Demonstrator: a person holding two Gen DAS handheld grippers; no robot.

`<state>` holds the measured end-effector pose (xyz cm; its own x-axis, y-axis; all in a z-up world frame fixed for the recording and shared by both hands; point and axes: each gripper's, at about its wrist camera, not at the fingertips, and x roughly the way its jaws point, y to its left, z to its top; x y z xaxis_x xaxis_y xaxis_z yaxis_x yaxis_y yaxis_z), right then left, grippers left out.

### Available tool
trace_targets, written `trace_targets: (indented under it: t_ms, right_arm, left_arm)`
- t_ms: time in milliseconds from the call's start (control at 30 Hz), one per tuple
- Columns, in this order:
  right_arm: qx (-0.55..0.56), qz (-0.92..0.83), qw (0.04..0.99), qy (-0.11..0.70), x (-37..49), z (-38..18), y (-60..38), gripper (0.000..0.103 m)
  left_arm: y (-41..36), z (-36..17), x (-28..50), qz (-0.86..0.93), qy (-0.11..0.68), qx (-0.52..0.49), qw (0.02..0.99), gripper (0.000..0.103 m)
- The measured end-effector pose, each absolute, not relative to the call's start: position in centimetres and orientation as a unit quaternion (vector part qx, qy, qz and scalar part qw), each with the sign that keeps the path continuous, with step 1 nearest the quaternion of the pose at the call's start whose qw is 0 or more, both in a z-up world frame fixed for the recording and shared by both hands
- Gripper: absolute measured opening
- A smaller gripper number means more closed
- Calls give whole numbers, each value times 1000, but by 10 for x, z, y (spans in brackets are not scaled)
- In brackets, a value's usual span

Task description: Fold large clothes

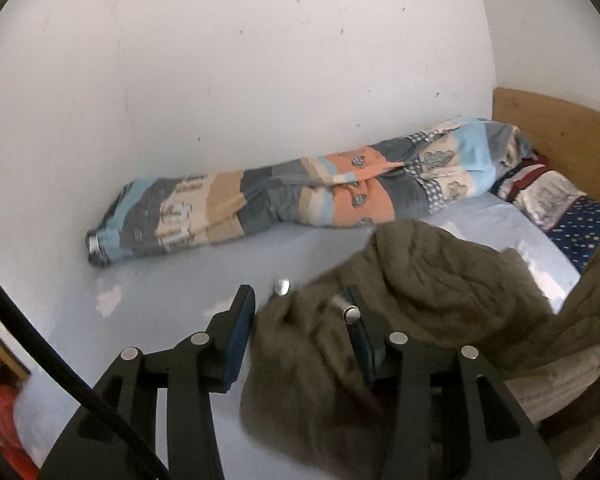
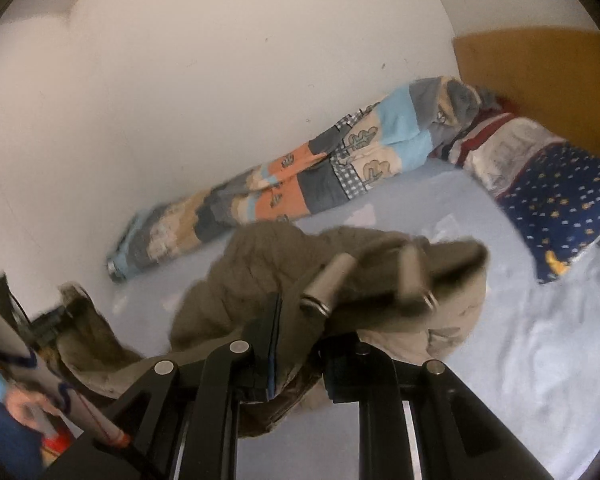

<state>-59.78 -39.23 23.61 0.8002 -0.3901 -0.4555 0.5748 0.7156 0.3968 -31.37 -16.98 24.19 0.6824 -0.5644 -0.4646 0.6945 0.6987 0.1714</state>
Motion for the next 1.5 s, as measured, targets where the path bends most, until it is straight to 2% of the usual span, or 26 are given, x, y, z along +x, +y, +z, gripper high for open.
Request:
trace_targets:
  t_ms: [233,400,533,633,900,1000,1067,1167,1333,1433,1500]
  right_arm:
    - [287,-271,898,193,-512,239,-474,18]
    - [303,-297,880,215,-452,225,-541,18]
    - [303,-329,864,232,-409,207,-593,18]
    - [312,-350,847,252,-384,185,-626,18]
    - [354,-357,816,286,-354,131,-674,21]
    - [374,-336,818,278,-359,128,-678,31]
    - [393,-302,829,259,-371,135,-676,47]
    - [398,-267,847,229,-394,156,-665,57]
    - [313,-247,881,256,-403,176,-627,59]
    - [234,-262,886,304,-384,162,-601,59]
    - [222,-263,879,331,-370,142,-597,58]
  left_arm:
    - [-241,237,-225,-315,209,172,910,45]
    - [-256,252,-167,-293,221,129,921,45]
    - [-262,257,-156,-292,213,134,923,51]
    - [-282,238,-161,-334,240,151,899,52]
    - [-365,118,-159,-358,331,221,845,52]
    - [-376,94,-141,-344,356,222,840,52]
    - [-376,88,-131,-340,369,209,840,55]
    - [-376,84,-125,-336,370,208,841,55]
    - [-381,82,-132,-330,361,217,845,55]
    - [-381,81,-135,-327,358,219,846,56]
    - [-381,78,-133,-325,357,219,848,57]
